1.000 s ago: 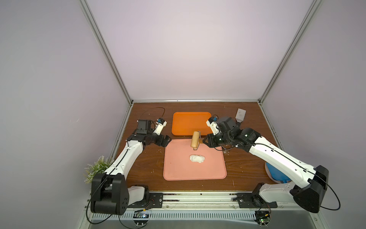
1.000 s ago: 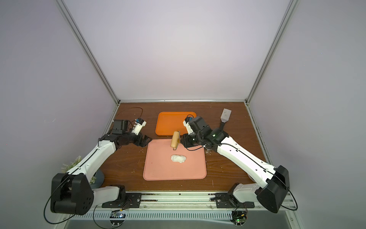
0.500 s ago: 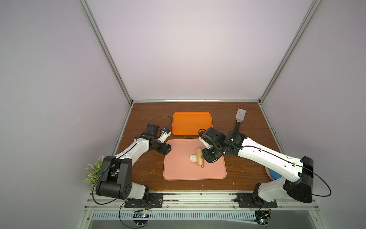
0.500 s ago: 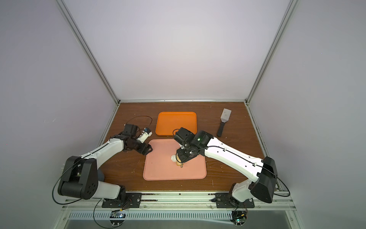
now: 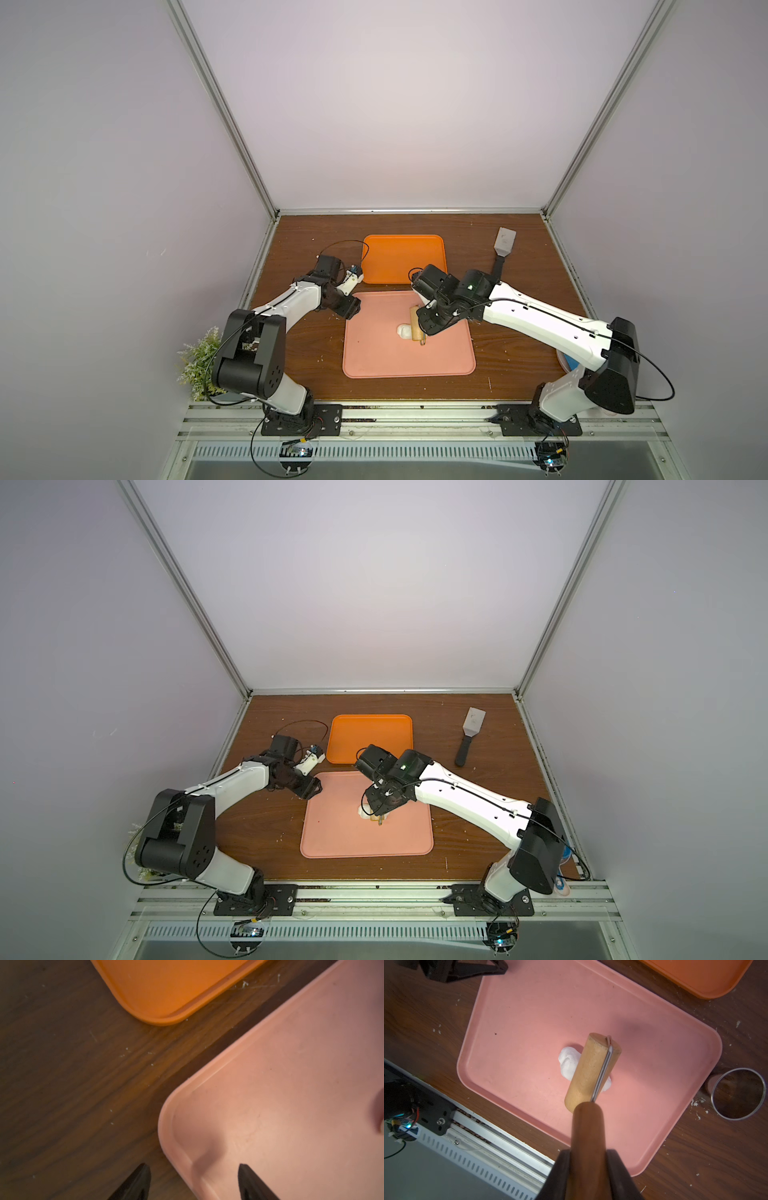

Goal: Roll out the dumpling wrappers from the dough
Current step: Flatten out the dough on the work surface.

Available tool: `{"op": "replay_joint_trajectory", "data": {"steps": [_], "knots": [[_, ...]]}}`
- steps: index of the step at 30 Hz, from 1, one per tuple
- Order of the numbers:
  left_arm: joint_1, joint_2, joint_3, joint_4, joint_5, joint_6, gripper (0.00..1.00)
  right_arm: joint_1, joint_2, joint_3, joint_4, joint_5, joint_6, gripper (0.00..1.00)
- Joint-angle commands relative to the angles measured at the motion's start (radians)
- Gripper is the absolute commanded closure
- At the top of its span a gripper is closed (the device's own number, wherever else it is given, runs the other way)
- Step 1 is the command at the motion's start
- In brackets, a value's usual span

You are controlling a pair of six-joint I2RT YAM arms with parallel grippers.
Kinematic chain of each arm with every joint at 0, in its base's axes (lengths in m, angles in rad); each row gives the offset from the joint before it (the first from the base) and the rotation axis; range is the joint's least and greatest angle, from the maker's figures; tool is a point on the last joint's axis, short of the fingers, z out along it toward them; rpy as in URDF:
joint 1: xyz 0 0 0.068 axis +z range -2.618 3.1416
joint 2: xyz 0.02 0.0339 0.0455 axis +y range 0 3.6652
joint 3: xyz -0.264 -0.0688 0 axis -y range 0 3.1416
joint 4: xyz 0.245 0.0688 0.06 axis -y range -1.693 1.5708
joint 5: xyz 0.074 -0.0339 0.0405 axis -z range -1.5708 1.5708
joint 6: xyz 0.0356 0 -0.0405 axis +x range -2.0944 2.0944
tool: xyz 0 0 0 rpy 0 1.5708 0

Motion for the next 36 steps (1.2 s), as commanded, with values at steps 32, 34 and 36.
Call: {"op": "replay_joint_trajectory", "data": {"steps": [32,34,36], "knots": [[-0.021,0.076,-0.050,0.080,-0.028,0.009,0.87,-0.046,0.139,0.124,-0.082,-0.025,0.082,1.00],[-0.021,0.075,-0.055,0.084,-0.026,0.008,0.89,-0.053,0.151,0.111,-0.081,-0.027,0.091,1.00],[-0.021,0.079,-0.058,0.087,-0.023,0.011,0.92,-0.061,0.160,0.089,-0.065,-0.038,0.092,1.00]]}}
